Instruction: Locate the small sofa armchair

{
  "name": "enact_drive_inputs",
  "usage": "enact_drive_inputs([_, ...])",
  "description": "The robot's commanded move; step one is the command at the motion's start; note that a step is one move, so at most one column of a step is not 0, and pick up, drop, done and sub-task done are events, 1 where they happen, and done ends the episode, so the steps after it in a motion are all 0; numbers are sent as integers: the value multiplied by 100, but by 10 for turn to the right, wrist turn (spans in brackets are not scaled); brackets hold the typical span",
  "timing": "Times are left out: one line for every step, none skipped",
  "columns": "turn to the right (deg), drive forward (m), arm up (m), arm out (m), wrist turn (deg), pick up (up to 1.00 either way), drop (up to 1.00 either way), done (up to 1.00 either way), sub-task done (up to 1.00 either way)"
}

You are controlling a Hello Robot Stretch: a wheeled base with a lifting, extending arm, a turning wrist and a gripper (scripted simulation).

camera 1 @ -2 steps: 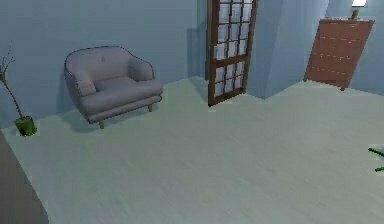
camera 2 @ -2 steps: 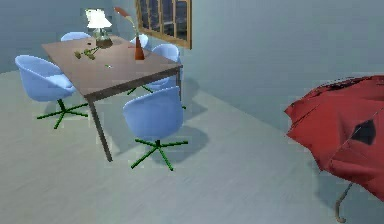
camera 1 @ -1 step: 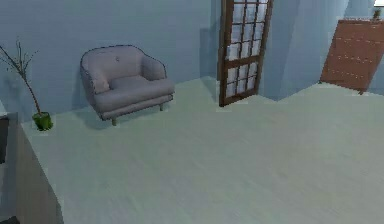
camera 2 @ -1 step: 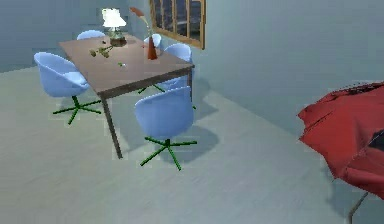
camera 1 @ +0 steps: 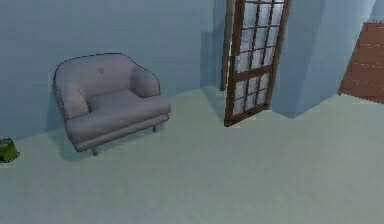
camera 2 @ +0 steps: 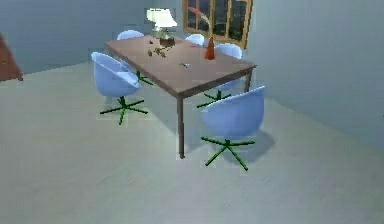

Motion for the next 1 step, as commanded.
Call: enact_drive_inputs([-360, 0, 0, 0, 0, 0, 0, 0, 0])
